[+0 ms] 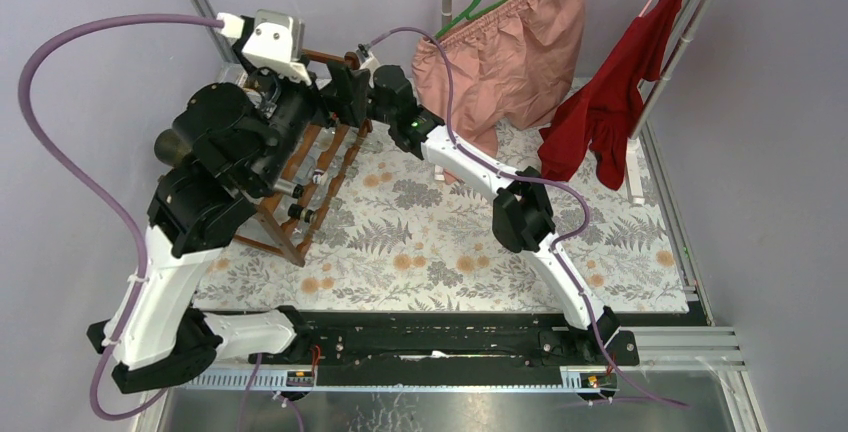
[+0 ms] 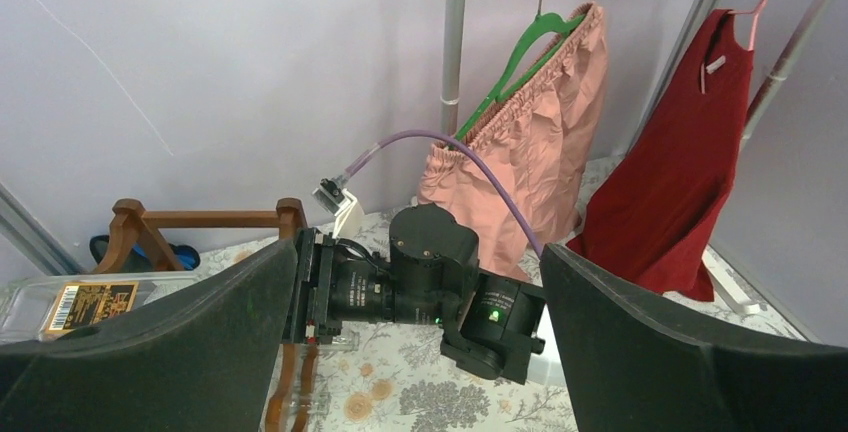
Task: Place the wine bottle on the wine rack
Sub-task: Place the wine bottle in the wine rack.
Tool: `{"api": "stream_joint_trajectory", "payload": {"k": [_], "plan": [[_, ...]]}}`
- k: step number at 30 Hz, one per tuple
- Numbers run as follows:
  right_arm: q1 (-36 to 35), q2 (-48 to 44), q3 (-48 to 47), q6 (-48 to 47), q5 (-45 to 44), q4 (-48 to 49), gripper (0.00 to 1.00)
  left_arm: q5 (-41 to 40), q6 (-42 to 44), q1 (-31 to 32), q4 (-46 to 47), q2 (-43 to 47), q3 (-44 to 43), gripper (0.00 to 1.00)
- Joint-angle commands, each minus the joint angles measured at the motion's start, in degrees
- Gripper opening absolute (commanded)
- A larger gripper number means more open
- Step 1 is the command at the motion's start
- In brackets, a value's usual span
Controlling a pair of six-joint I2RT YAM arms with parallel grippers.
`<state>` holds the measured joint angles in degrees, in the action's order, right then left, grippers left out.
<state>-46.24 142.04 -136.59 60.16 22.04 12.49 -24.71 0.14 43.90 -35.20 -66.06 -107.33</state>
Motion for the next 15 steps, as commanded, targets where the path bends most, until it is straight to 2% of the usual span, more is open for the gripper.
{"api": "stream_joint_trajectory", "payload": {"k": [1, 5, 7, 12, 15], "plan": [[-1.04, -3.30, -1.40, -2.05, 0.57, 9.64, 0.46, -3.49, 1.07, 0.24, -3.83, -4.04, -4.57, 0.99], [-1.02, -3.49, -0.99, -3.06, 0.89, 8.99, 0.48, -7.91, 2.13, -1.27, -6.12, -6.70, -6.59, 0.99], [-1.01, -3.41, -0.97, -3.30, 0.85, 8.84, 0.48, -6.13, 0.52, -6.11, -8.58, -8.09, -7.84, 0.99], [-1.04, -3.10, -0.81, -3.65, 0.96, 8.60, 0.48, 10.66, -12.18, -26.60, -11.96, -10.60, -8.49, 0.89], [-1.05, -2.99, -0.71, -3.55, 1.02, 8.78, 0.48, 15.85, -17.94, -33.19, -11.03, -11.63, -7.54, 0.83]]}}
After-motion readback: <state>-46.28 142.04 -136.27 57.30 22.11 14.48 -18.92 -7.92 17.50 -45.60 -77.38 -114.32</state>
